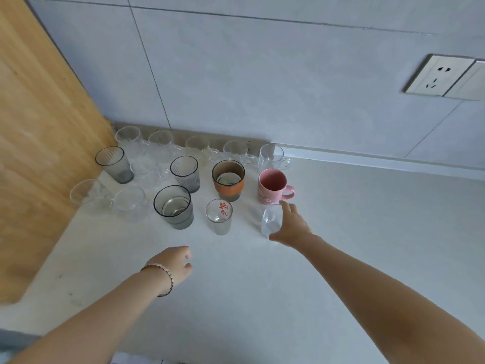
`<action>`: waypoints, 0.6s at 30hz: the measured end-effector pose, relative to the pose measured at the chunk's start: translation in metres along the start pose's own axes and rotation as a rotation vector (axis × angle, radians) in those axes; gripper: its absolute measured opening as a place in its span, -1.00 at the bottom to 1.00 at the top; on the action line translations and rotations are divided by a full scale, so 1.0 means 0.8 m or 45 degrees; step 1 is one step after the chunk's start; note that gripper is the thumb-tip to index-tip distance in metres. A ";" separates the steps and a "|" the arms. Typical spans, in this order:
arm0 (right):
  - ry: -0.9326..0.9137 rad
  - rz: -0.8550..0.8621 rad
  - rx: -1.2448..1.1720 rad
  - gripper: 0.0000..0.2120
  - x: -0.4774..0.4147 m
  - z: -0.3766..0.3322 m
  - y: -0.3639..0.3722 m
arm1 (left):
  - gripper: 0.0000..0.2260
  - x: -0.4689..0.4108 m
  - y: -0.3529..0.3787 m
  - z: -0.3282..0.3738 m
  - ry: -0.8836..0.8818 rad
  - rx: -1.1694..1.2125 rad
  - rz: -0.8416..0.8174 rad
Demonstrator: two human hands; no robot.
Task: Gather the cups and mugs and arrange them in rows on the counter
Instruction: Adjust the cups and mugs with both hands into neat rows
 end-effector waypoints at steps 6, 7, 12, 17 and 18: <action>-0.150 0.019 -0.068 -0.09 -0.014 -0.016 0.012 | -0.74 0.001 0.005 -0.017 -0.080 0.062 -0.008; -0.150 0.023 -0.058 -0.10 -0.015 -0.017 0.014 | -0.74 0.001 0.004 -0.018 -0.089 0.066 -0.014; -0.158 0.026 -0.005 -0.09 -0.016 -0.021 0.019 | -0.73 -0.004 -0.002 -0.016 -0.066 0.071 -0.015; -0.051 -0.019 0.194 0.02 -0.004 -0.017 0.021 | -0.73 -0.008 -0.016 -0.004 0.035 0.021 -0.019; 0.001 -0.007 0.271 0.01 0.000 -0.013 0.021 | -0.73 -0.008 -0.020 -0.001 0.071 0.006 -0.018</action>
Point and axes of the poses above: each hand's wrist, its own x-axis away from the middle knuckle, its own y-axis out of the palm, z = x × y, the point moved 6 cm from there along -x, towards the middle knuckle, and after that the axes turned 7 degrees about -y, right-handed, at the moved point
